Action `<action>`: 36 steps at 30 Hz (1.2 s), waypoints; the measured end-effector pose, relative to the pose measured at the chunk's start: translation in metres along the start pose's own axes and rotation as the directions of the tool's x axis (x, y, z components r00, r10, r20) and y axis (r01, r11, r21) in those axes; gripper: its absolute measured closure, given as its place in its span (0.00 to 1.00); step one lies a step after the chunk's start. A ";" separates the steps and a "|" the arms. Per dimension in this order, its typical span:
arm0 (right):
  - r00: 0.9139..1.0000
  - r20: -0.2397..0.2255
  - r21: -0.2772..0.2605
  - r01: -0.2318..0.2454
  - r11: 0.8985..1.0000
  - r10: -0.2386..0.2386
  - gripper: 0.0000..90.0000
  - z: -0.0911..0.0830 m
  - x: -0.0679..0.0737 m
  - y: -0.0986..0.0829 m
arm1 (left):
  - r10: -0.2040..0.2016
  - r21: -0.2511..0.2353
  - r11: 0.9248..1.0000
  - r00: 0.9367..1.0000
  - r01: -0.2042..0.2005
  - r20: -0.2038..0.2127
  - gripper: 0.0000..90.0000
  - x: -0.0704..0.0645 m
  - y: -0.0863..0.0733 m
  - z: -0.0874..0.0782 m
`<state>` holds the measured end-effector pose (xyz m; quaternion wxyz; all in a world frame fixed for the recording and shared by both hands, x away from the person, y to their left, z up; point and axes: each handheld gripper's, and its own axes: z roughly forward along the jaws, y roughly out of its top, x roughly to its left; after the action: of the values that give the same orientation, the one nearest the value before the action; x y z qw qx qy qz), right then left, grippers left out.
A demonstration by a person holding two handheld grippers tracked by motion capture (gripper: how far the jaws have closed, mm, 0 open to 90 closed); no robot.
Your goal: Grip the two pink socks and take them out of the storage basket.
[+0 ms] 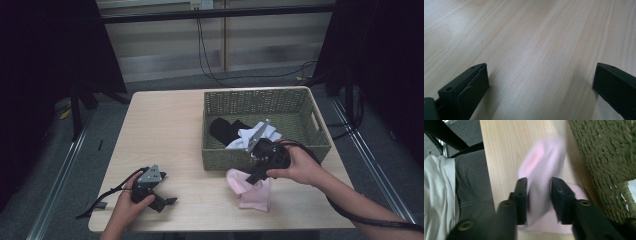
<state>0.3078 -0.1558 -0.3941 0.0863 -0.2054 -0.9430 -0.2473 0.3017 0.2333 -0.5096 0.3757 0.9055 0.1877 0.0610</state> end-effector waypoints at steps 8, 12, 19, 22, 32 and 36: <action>1.000 0.008 -0.043 -0.002 0.999 0.002 0.57 -0.007 0.002 -0.009 | -0.001 0.000 1.000 1.000 0.001 0.001 0.00 0.000 0.000 0.000; 1.000 0.011 -0.046 -0.010 0.999 0.010 0.53 -0.008 0.001 -0.016 | -0.001 -0.001 1.000 1.000 0.001 0.002 0.00 0.000 0.000 0.000; 0.999 0.028 -0.051 -0.021 0.998 0.022 0.46 -0.012 -0.001 -0.030 | -0.001 0.000 1.000 1.000 0.001 0.001 0.00 0.000 0.000 0.000; 0.999 0.041 -0.060 -0.019 0.998 0.022 0.45 -0.013 -0.001 -0.036 | -0.001 0.000 1.000 1.000 0.001 0.001 0.00 0.000 0.000 0.000; 0.996 0.077 -0.085 -0.043 0.995 0.050 0.40 -0.010 -0.007 -0.062 | -0.001 -0.001 1.000 1.000 0.001 0.001 0.00 0.000 0.000 0.000; 0.994 0.091 -0.104 -0.045 0.994 0.054 0.39 -0.010 -0.009 -0.072 | 0.000 0.000 1.000 1.000 0.000 0.000 0.00 0.000 0.000 0.000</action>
<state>0.2860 -0.2213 -0.4187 0.0378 -0.2442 -0.9268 -0.2828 0.3017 0.2333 -0.5097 0.3760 0.9054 0.1877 0.0608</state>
